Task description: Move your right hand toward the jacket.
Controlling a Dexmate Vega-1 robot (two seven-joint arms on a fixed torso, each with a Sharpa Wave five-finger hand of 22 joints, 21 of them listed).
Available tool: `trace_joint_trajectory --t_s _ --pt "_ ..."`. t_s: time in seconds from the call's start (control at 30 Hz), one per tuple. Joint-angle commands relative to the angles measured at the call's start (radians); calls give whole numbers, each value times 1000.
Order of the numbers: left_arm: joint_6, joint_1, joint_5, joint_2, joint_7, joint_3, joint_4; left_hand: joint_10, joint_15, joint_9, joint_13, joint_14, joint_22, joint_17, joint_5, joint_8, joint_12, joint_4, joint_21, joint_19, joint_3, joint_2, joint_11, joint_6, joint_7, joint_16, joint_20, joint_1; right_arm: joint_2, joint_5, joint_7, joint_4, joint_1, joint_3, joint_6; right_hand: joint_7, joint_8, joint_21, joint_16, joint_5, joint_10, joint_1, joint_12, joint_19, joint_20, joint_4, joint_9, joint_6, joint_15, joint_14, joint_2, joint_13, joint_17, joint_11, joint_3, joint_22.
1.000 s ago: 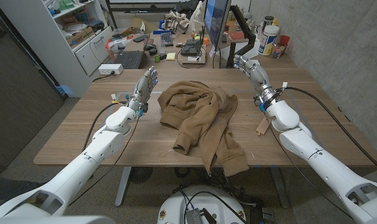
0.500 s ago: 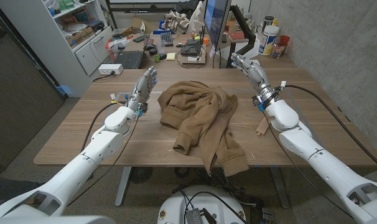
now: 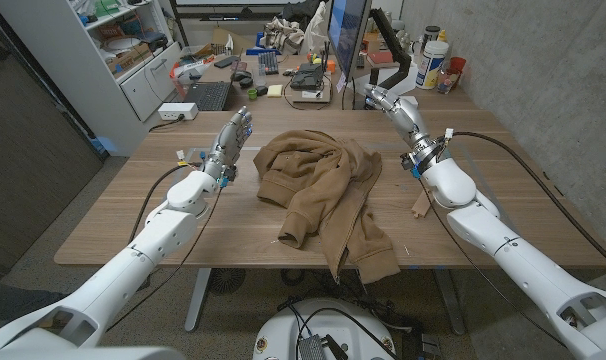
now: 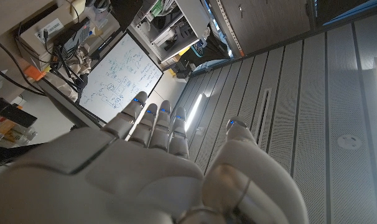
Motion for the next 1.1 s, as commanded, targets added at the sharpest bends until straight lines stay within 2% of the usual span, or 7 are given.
trace_joint_trajectory --t_s 0.03,0.63,1.1 --pt "1 -4 -2 3 -7 0 4 -1 -1 3 1 -11 2 3 1 8 4 2 -2 -10 -3 10 -4 11 -3 1 0 5 -8 -77 -30 -24 1 -5 8 -8 -3 -4 -1 7 -2 2 3 -1 1 -10 5 5 7 -1 1 1 0 -2 1 3" --pt "11 -13 8 8 -1 3 -14 -5 1 4 1 -15 3 3 0 6 2 2 -4 -16 -6 12 -6 11 -1 1 3 7 -29 -227 -88 -67 5 -12 -15 -8 -3 -7 -1 7 -1 2 3 -3 1 -11 5 5 7 -3 0 1 0 -4 -1 3" --pt "15 -17 11 9 -5 7 -12 -4 2 4 1 -16 3 3 -1 5 3 2 -5 -21 -8 13 -4 11 -1 1 8 8 -33 -279 -115 -75 8 -21 -18 -11 -4 -9 -1 7 0 1 4 -5 2 -11 5 3 4 -4 0 1 1 -6 -1 3"
